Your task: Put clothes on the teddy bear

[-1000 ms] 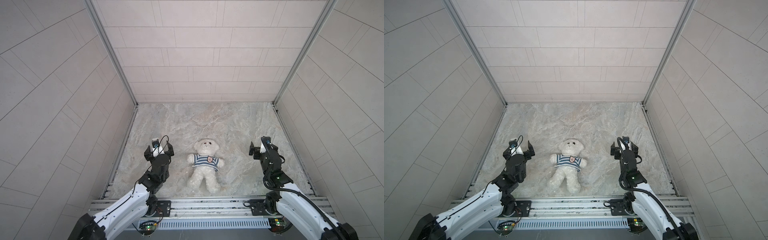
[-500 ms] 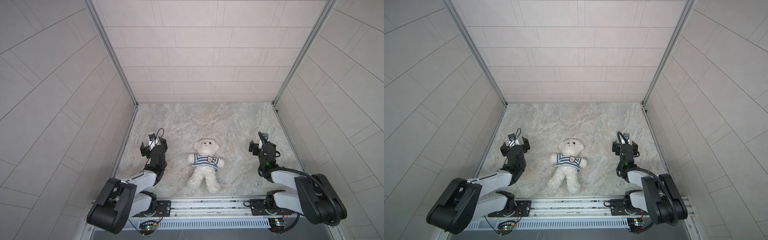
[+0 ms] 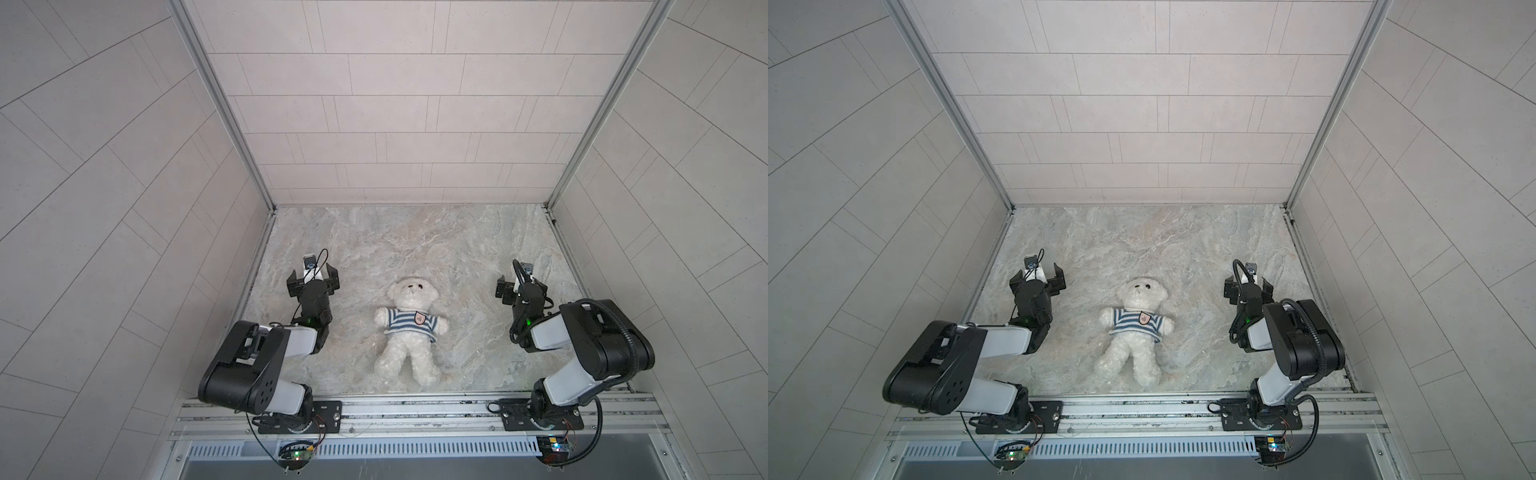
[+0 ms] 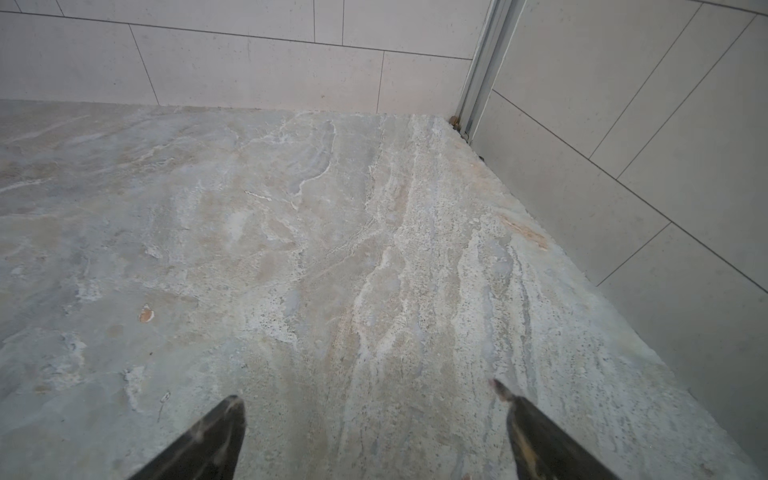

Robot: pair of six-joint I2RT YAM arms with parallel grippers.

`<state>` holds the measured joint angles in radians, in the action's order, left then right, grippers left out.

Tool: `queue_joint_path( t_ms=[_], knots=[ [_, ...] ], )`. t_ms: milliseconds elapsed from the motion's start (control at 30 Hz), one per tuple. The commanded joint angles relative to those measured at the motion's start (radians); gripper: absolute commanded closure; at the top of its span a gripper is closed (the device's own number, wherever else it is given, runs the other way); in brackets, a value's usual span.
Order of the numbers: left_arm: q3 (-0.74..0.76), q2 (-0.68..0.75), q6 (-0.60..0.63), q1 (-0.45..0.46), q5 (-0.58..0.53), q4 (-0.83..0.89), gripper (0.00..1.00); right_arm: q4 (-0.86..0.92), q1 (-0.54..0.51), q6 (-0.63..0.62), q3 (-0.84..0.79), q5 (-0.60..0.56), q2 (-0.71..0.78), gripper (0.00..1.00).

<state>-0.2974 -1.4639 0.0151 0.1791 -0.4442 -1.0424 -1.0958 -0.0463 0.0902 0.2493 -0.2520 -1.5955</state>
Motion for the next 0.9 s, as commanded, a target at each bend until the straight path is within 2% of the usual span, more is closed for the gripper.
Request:
queue_joint_path(
  t_ms=[0,300,867],
  knots=[
    [-0.029,-0.010,-0.018,-0.025,0.041,0.010,0.00,-0.014,0.002,0.006,0.035,-0.014,0.016,0.01],
    [-0.037,-0.003,-0.036,-0.042,0.051,0.042,0.00,0.083,-0.002,-0.015,0.093,-0.003,0.011,0.01],
    [-0.039,-0.004,-0.034,-0.042,0.052,0.045,0.00,0.088,-0.017,-0.025,0.097,-0.030,0.009,0.01]
  ],
)
